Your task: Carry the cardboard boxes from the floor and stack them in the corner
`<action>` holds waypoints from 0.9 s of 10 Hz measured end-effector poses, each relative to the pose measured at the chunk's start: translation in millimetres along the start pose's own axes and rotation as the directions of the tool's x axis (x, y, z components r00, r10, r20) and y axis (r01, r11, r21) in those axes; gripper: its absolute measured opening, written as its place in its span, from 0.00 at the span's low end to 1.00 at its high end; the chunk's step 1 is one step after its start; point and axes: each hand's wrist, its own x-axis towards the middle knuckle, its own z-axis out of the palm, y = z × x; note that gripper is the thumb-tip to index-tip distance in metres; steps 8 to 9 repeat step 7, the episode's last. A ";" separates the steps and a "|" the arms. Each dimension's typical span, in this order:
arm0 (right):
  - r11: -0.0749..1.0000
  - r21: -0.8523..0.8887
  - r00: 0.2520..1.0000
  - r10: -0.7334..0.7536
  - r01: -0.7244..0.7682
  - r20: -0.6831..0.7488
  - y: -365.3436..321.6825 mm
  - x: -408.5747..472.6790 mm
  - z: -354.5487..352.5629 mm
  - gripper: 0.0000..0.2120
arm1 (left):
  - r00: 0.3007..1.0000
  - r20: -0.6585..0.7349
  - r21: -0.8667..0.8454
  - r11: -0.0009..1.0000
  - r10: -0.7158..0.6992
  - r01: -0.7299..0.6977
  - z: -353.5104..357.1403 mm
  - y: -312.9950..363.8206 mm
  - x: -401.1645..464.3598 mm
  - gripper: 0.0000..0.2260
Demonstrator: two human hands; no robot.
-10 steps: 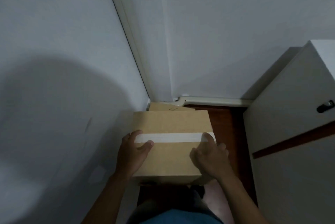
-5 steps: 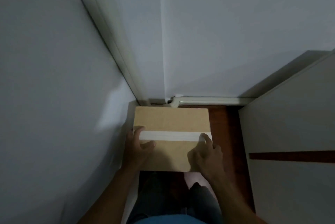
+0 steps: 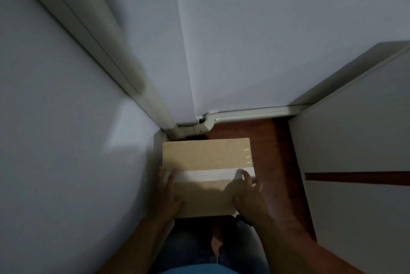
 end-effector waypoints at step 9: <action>0.943 -0.163 0.951 -0.304 0.291 -0.058 18.9 -54.4 -58.5 0.24 | 0.994 -0.096 -0.026 0.998 0.049 -0.051 3.0 68.2 -31.1 0.29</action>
